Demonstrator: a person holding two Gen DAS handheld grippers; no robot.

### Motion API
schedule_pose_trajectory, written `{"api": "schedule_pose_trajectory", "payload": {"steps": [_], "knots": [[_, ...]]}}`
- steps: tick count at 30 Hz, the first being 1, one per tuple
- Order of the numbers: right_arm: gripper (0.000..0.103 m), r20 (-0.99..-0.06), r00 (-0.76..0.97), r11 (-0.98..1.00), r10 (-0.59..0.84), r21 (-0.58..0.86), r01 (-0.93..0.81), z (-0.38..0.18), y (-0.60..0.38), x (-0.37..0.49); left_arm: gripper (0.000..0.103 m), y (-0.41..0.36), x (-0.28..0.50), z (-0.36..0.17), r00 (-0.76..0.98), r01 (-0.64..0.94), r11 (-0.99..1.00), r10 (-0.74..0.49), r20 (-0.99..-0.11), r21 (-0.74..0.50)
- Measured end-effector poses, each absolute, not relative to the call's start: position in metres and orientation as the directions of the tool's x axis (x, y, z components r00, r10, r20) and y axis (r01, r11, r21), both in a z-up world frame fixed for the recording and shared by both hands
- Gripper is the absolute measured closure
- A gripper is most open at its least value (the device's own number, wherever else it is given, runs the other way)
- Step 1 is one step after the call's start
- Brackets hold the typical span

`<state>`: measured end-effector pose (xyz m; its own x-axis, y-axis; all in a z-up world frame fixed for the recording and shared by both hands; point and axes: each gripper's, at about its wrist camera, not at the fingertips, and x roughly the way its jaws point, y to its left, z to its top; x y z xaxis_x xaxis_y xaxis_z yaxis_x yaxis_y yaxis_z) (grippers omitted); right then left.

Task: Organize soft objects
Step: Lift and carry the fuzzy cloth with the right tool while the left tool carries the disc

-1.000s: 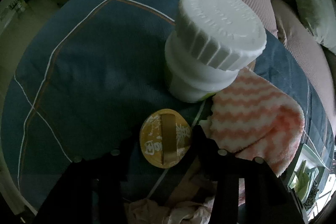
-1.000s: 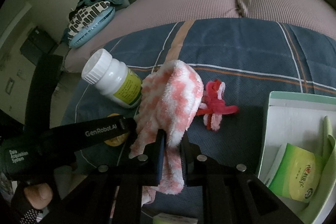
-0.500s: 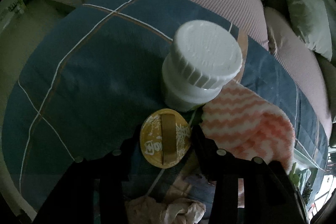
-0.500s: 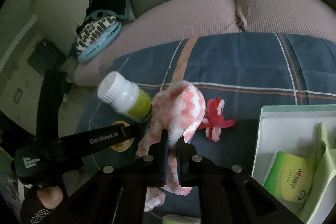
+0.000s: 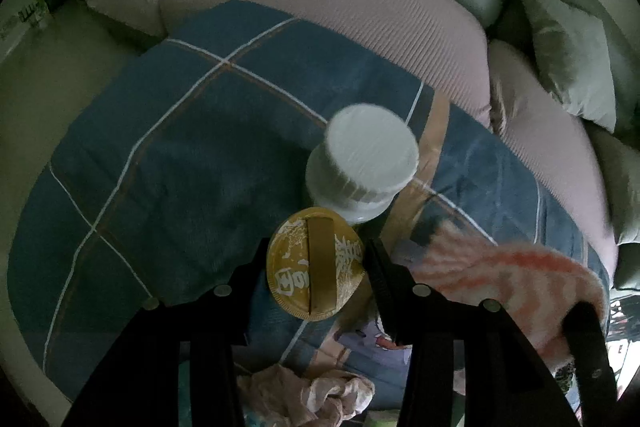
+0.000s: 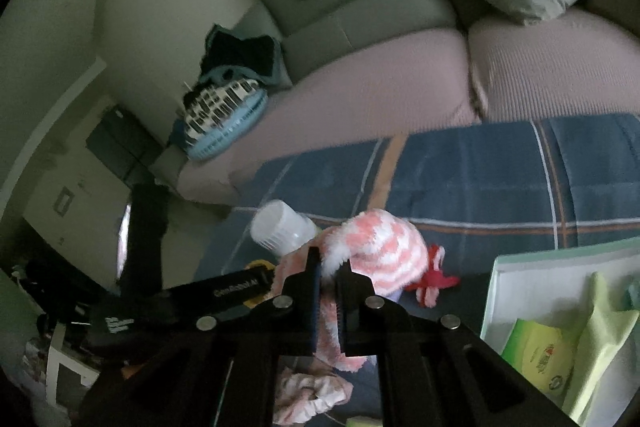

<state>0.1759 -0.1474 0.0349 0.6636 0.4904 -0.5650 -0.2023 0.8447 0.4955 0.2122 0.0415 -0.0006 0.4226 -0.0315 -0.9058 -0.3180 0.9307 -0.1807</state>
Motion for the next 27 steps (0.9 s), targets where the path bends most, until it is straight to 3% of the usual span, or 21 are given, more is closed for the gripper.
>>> {"api": "schedule_pose_trajectory", "payload": {"steps": [11, 21, 27], "knots": [[0.096, -0.448, 0.777, 0.851, 0.443, 0.484, -0.206, 0.091, -0.178, 0.144, 0.056, 0.031, 0.212, 0.033, 0.5, -0.282, 0.941, -0.021, -0.866, -0.186], [0.096, -0.333, 0.903, 0.889, 0.273, 0.447, -0.104, 0.143, -0.24, 0.088, 0.056, -0.001, 0.197, 0.074, 0.583, -0.186, 0.967, -0.036, -0.812, -0.177], [0.096, -0.323, 0.932, 0.901, 0.162, 0.434, -0.006, 0.155, -0.275, 0.064, 0.056, -0.037, 0.192, 0.086, 0.599, -0.079, 0.982, -0.092, -0.795, -0.173]]}}
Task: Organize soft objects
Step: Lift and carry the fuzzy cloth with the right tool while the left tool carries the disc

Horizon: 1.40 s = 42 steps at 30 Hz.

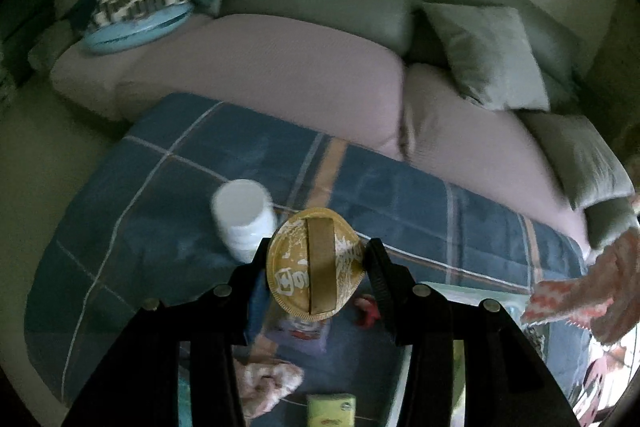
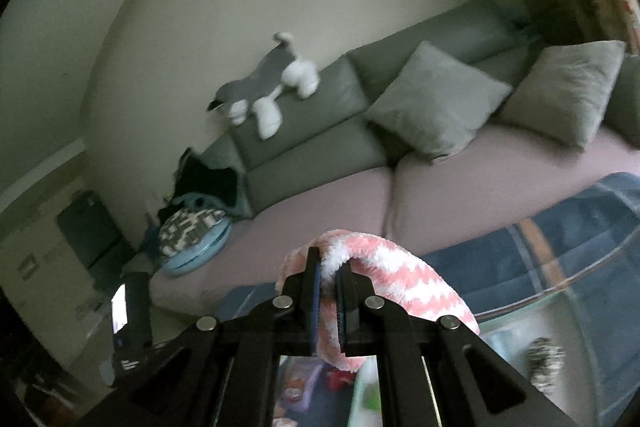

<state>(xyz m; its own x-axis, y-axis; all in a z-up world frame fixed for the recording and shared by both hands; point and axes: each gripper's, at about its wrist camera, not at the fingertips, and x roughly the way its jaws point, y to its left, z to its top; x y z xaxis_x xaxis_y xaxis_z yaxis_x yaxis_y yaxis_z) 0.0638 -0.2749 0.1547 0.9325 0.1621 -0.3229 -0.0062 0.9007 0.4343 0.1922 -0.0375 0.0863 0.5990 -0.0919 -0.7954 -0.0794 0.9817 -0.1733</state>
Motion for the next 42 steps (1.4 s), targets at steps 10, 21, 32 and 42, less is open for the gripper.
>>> {"api": "schedule_pose_trajectory", "payload": {"steps": [10, 21, 32, 42], "knots": [[0.096, -0.322, 0.946, 0.888, 0.021, 0.442, 0.131, 0.161, -0.323, 0.028, 0.056, -0.099, 0.178, 0.096, 0.596, 0.074, 0.986, -0.162, -0.787, -0.147], [0.096, -0.332, 0.942, 0.875, -0.056, 0.437, 0.207, 0.165, -0.347, 0.0, 0.056, -0.149, 0.163, 0.089, 0.554, 0.189, 0.973, -0.219, -0.803, -0.135], [0.096, -0.396, 0.913, 0.857, -0.098, 0.433, 0.279, 0.152, -0.366, -0.008, 0.056, -0.206, 0.146, 0.072, 0.506, 0.307, 0.947, -0.246, -0.827, -0.093], [0.096, -0.515, 0.857, 0.85, -0.031, 0.438, 0.294, 0.118, -0.37, 0.023, 0.055, -0.235, 0.143, 0.045, 0.445, 0.356, 0.932, -0.229, -0.866, -0.063]]}}
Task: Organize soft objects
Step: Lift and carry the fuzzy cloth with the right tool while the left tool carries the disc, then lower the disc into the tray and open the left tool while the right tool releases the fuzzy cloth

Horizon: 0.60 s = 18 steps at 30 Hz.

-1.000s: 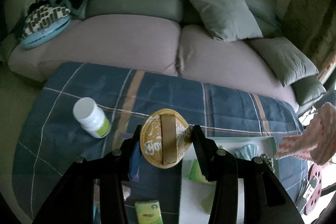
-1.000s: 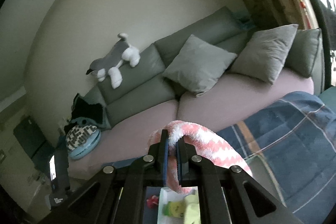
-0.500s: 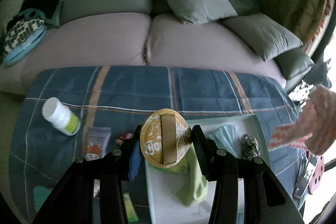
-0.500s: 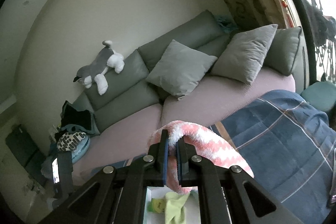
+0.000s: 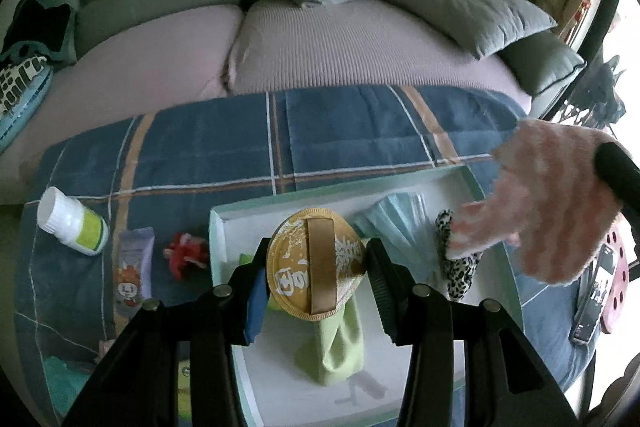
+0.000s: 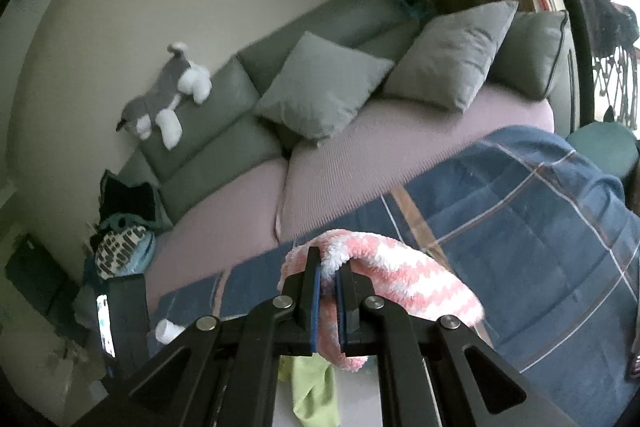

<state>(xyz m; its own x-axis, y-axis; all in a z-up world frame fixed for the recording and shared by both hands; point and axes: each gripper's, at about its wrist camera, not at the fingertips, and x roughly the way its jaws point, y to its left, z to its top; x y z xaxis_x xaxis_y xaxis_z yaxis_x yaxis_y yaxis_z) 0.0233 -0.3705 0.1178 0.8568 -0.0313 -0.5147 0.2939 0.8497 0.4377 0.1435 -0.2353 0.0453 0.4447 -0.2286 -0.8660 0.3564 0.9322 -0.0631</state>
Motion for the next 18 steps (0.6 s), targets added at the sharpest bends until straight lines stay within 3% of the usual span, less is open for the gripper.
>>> {"api": "schedule_pose_trajectory", "payload": {"steps": [18], "knots": [[0.094, -0.775, 0.632, 0.859, 0.029, 0.342, 0.381, 0.038, -0.37, 0.071, 0.055, -0.248, 0.15, 0.002, 0.354, 0.359, 0.933, -0.173, -0.919, -0.037]]}}
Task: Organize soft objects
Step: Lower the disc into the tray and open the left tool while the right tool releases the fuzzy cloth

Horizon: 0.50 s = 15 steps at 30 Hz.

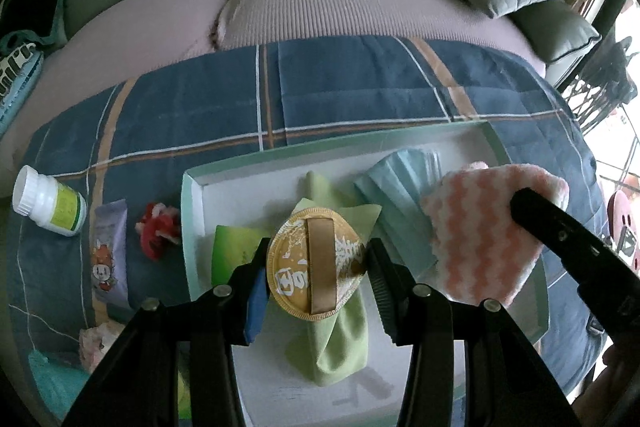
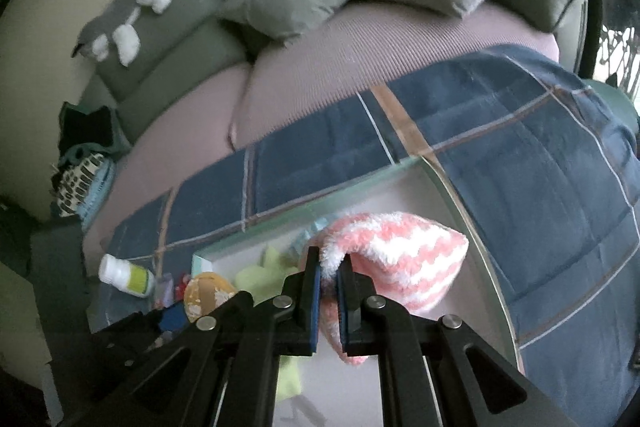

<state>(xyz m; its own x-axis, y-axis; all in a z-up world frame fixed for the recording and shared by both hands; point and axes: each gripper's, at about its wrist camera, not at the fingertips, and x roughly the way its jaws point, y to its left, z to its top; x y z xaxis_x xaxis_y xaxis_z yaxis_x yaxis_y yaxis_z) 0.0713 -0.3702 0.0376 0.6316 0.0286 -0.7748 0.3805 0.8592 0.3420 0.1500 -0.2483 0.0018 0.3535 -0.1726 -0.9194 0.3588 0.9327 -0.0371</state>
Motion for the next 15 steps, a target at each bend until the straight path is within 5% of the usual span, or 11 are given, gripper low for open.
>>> {"api": "schedule_pose_trajectory", "payload": {"steps": [15], "knots": [[0.093, -0.887, 0.461, 0.862, 0.01, 0.241, 0.445, 0.002, -0.371, 0.081, 0.055, -0.256, 0.151, -0.026, 0.274, 0.378, 0.926, -0.133, -0.953, -0.02]]}}
